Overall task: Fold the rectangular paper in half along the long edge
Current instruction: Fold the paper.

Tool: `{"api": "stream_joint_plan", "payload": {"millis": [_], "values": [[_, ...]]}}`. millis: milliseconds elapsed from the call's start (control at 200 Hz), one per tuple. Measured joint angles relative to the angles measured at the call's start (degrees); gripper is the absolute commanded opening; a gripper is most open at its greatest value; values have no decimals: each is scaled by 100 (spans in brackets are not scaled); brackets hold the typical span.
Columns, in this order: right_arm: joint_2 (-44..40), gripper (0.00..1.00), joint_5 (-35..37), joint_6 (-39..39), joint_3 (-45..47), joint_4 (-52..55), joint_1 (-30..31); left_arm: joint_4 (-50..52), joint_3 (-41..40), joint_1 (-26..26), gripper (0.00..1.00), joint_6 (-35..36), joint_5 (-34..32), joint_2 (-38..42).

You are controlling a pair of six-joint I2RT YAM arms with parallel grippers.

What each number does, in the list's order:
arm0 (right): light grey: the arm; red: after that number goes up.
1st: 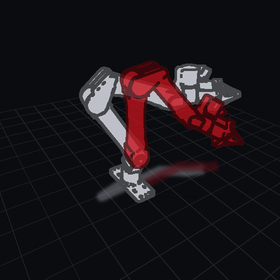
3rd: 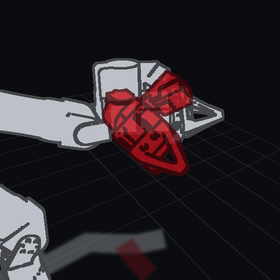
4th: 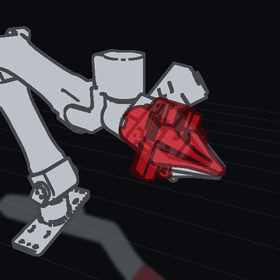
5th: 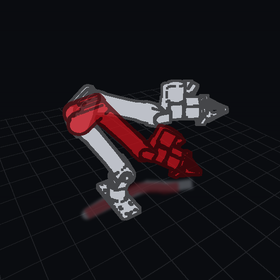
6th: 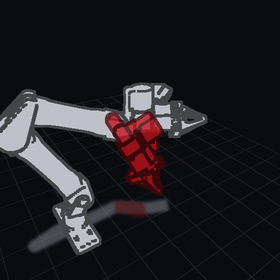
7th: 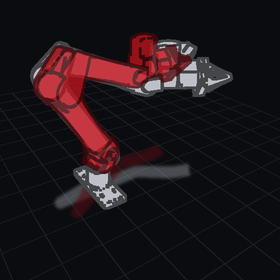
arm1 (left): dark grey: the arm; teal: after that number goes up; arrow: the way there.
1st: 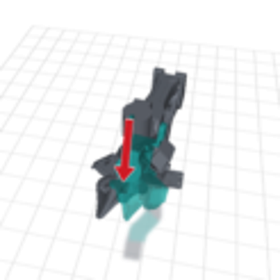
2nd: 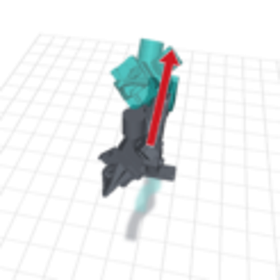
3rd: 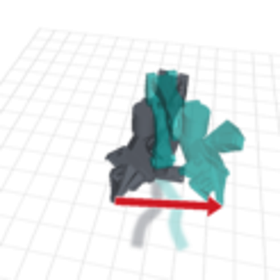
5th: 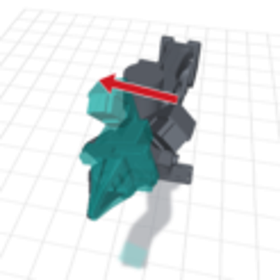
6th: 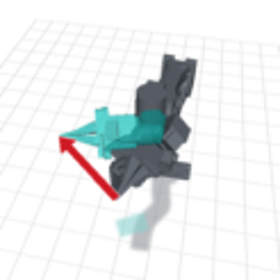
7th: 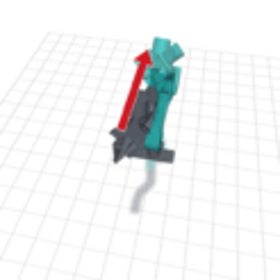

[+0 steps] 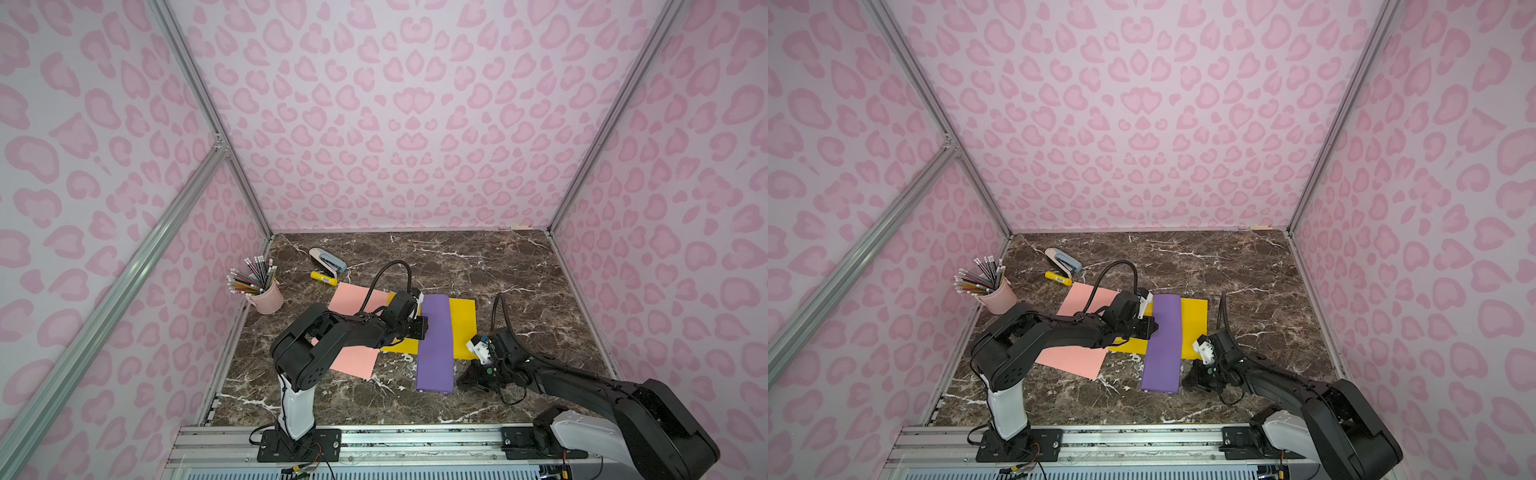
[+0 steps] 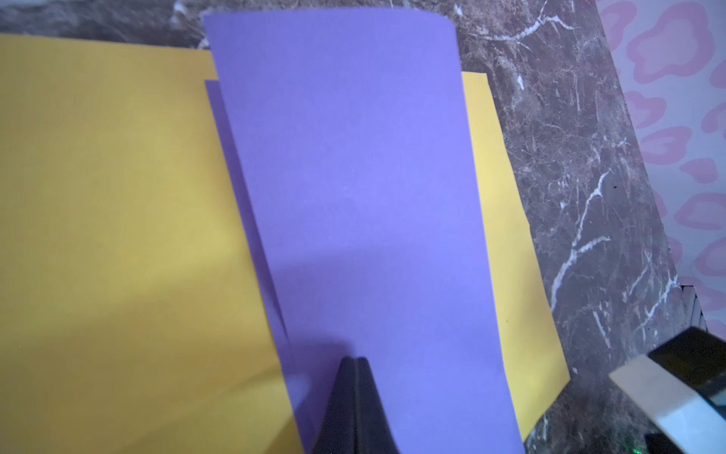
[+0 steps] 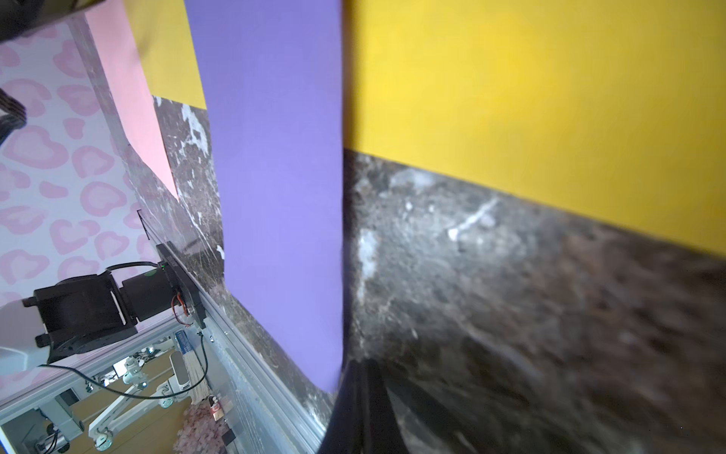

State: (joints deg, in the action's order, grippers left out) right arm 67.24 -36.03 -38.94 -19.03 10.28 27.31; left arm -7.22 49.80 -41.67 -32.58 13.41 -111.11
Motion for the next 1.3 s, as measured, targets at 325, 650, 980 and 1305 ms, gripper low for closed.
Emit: {"api": "stream_joint_plan", "payload": {"millis": [325,650,980,1305], "values": [[525,0,37,-142,-334,-229,518,-2,-4,0,4,-2,0,-2],[243,0,-293,50,306,-549,-57,-22,-20,-7,4,-2,9,-26],[614,0,-146,605,-1163,428,-603,-76,-13,-13,4,0,46,-63],[2861,0,-356,905,-3058,-74,-863,-111,133,-87,4,0,33,-190]]}}
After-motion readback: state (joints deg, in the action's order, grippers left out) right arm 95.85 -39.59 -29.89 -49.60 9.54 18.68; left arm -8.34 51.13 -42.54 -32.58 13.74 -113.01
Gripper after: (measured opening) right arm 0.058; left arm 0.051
